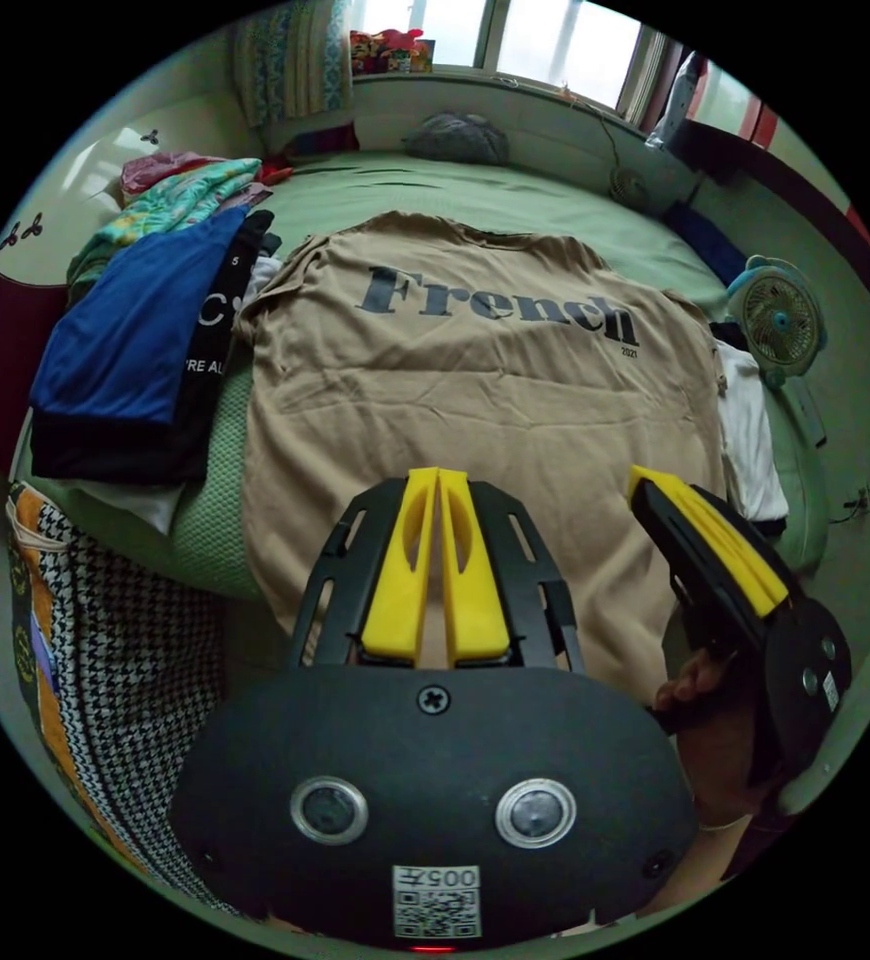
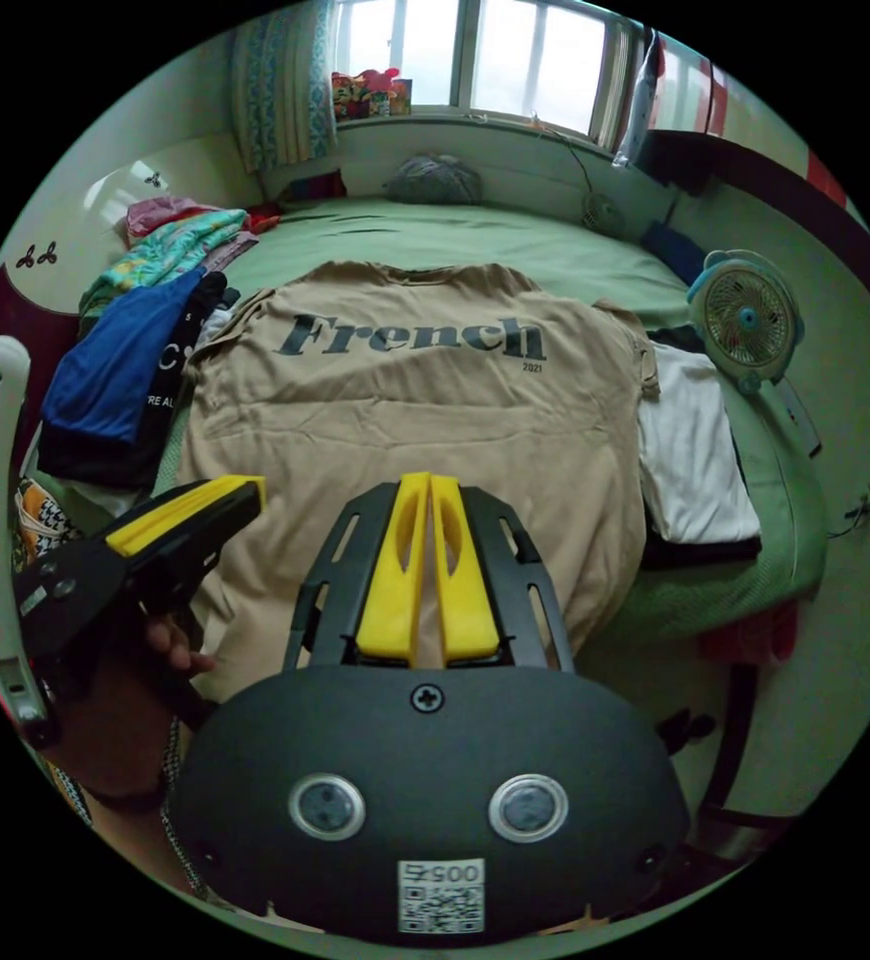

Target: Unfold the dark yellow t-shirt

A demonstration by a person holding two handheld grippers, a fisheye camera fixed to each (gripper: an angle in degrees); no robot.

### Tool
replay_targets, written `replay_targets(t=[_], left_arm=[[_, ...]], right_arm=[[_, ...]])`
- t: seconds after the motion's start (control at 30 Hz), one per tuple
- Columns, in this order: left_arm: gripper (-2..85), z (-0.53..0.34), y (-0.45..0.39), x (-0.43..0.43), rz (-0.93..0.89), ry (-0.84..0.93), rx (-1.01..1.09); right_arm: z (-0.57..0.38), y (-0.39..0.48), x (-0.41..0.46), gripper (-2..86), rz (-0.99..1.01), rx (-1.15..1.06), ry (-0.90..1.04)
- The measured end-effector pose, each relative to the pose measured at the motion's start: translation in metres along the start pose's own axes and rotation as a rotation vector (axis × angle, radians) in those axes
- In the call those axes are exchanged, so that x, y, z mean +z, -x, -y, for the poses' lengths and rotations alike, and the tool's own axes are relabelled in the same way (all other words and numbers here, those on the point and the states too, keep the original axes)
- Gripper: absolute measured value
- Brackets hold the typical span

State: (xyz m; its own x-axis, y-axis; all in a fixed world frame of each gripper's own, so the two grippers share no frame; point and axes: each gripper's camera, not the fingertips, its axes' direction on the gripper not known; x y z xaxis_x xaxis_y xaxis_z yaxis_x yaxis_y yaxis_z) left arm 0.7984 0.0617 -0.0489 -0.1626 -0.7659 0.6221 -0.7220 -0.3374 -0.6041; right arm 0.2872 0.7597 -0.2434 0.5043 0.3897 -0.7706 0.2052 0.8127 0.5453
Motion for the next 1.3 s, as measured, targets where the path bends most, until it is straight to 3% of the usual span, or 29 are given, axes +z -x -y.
replay_targets(t=[1.3], left_arm=[[-0.2,-0.055,-0.025,-0.007,0.099,-0.065,0.002]], right_arm=[[0.007,-0.007,-0.003,-1.2,0.004,0.049,0.047]])
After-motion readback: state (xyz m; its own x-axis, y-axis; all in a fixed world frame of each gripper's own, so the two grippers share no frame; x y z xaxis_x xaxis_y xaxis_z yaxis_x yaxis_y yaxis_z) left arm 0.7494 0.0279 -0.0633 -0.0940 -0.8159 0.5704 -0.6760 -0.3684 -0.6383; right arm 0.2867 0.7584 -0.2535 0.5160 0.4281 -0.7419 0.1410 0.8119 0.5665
